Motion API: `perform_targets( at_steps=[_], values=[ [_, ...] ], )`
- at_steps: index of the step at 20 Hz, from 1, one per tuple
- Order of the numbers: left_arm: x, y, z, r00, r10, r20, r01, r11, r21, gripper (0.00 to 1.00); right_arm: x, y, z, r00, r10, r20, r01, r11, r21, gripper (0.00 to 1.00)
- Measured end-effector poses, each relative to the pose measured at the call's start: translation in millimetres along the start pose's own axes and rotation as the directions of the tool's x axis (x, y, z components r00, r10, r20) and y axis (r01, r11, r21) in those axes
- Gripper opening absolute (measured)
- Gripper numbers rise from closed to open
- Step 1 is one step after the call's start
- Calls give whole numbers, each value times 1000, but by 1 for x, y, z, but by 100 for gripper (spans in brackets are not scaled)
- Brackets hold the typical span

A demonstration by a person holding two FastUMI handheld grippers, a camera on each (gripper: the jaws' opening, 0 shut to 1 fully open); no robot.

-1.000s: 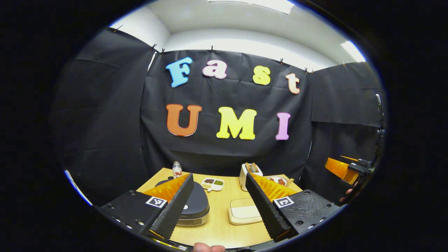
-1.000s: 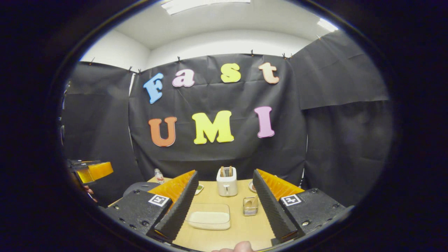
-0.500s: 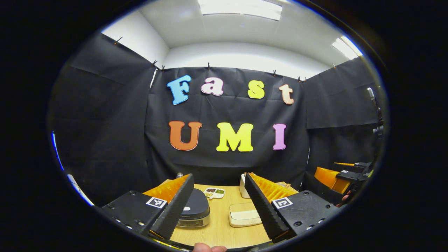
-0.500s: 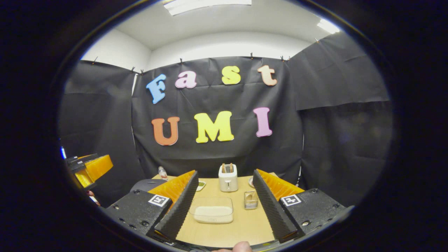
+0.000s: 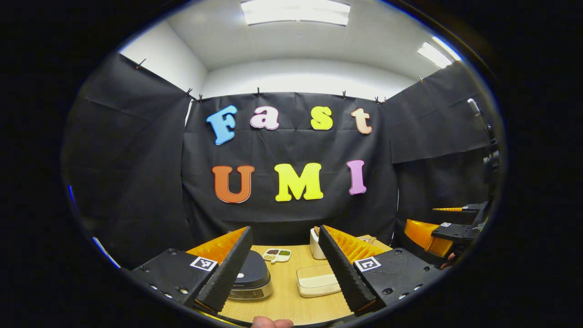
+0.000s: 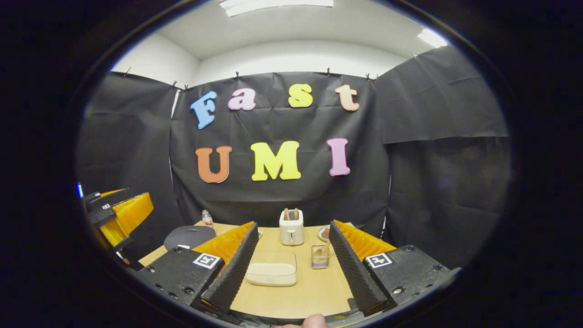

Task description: Close the left gripper, press the button to open the rice cooker; take a wooden spoon from the chopstick holder with the right hand, scoop a spoonful of rice and pour it into the rice cooker, then put the wooden spoon back into the chopstick holder.

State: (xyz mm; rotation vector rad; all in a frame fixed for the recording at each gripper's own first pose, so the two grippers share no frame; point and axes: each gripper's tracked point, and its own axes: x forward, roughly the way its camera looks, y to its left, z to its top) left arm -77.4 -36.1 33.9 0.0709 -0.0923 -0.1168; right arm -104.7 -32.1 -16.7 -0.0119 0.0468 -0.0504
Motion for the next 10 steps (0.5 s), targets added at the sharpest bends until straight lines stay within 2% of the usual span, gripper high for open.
perform_targets(
  at_steps=[10],
  values=[
    [-2,-5,-4,1000,-10,-6,11,1000,23,94,-3,5,-6,1000,0,-13,0,1000,-10,100]
  ],
)
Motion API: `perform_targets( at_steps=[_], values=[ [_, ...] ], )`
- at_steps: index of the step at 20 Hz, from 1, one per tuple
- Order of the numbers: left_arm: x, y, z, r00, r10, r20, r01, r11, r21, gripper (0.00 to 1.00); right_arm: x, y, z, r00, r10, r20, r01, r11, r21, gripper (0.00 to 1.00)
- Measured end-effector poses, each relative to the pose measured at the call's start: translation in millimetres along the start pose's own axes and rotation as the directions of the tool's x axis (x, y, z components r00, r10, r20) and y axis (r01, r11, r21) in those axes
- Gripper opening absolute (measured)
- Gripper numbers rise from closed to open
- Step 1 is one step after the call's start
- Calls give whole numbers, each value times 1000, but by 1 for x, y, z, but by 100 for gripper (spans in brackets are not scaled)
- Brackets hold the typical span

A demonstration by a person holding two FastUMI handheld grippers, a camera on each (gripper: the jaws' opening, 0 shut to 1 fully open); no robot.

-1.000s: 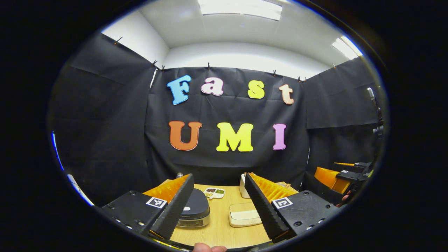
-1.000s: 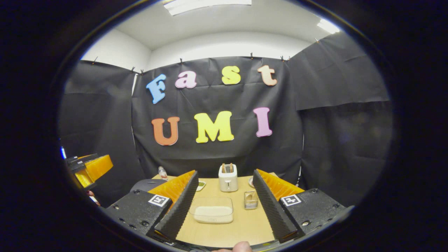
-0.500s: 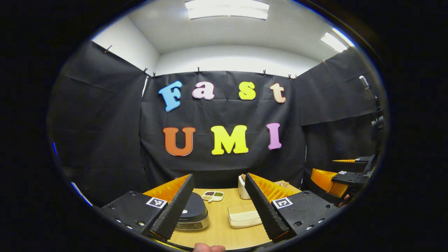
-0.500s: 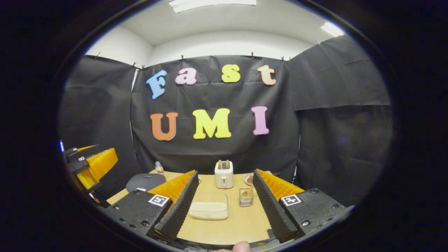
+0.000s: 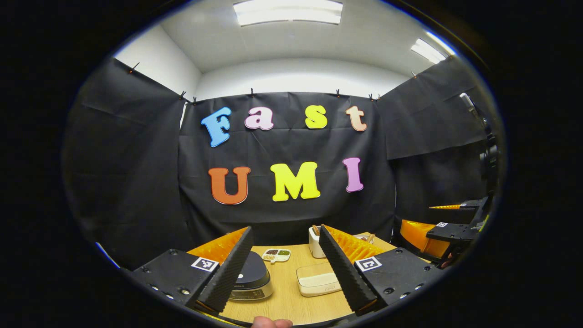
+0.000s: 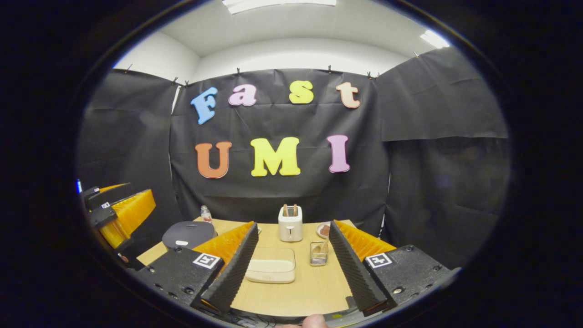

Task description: Close the left gripper, press the button to open the rice cooker; take a wooden spoon from the chopstick holder with the right hand, scoop a spoonful of rice and pour it into the rice cooker, then put the wooden spoon back into the chopstick holder.

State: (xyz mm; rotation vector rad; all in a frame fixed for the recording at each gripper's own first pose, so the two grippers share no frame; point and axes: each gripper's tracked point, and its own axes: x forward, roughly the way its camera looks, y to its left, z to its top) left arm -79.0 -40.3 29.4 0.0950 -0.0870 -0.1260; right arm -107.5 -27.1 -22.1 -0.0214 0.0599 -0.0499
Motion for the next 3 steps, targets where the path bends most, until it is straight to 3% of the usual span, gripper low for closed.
perform_targets(
  at_steps=[3],
  values=[
    [-3,2,-1,1000,2,-2,-2,1000,-1,94,-1,1,-1,1000,-3,-3,3,1000,0,100]
  ],
)
